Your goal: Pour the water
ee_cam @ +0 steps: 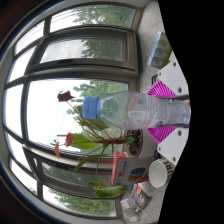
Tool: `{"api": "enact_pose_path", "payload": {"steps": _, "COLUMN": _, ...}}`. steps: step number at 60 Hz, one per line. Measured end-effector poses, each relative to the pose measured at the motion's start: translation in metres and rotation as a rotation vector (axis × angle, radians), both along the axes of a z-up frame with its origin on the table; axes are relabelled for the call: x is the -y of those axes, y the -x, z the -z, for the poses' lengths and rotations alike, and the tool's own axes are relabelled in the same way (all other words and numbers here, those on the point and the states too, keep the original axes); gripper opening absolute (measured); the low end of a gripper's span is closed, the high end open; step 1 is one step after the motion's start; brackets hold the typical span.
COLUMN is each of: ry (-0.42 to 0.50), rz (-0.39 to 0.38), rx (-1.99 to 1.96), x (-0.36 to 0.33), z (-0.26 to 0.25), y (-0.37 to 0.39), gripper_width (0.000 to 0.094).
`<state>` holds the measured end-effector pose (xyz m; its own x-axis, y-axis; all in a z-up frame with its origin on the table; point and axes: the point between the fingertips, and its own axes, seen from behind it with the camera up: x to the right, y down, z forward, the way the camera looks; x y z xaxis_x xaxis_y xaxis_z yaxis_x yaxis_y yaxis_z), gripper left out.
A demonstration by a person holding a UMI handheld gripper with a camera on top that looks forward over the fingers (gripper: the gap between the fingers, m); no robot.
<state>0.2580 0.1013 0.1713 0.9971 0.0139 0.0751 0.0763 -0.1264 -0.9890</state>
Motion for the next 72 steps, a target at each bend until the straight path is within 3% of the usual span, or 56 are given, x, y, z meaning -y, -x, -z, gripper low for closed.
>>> {"api": "enact_pose_path", "payload": {"steps": 13, "ry": 0.137, "rz": 0.009, "rx": -0.044, "x": -0.007, "z": 0.106, "y": -0.007, "gripper_width": 0.0316}}
{"api": "enact_pose_path", "payload": {"steps": 14, "ry": 0.061, "rz": 0.007, "rx": -0.050, "x": -0.011, "z": 0.092, "y": -0.006, "gripper_width": 0.0310}}
{"api": "enact_pose_path", "payload": {"steps": 19, "ry": 0.061, "rz": 0.008, "rx": -0.022, "x": -0.007, "z": 0.097, "y": -0.009, "gripper_width": 0.0360}}
{"api": "enact_pose_path", "payload": {"steps": 24, "ry": 0.061, "rz": 0.016, "rx": -0.005, "x": -0.007, "z": 0.097, "y": -0.008, "gripper_width": 0.0487}}
{"api": "enact_pose_path", "payload": {"steps": 27, "ry": 0.115, "rz": 0.028, "rx": -0.005, "x": -0.005, "z": 0.104, "y": -0.009, "gripper_width": 0.0569}}
{"api": "enact_pose_path", "payload": {"steps": 32, "ry": 0.210, "rz": 0.041, "rx": -0.034, "x": 0.007, "z": 0.114, "y": -0.008, "gripper_width": 0.0870}}
{"api": "enact_pose_path", "payload": {"steps": 49, "ry": 0.313, "rz": 0.187, "rx": -0.038, "x": 0.110, "z": 0.072, "y": -0.007, "gripper_width": 0.0857}}
{"api": "enact_pose_path", "payload": {"steps": 72, "ry": 0.334, "rz": 0.260, "rx": -0.023, "x": 0.260, "z": 0.025, "y": 0.038, "gripper_width": 0.0857}}
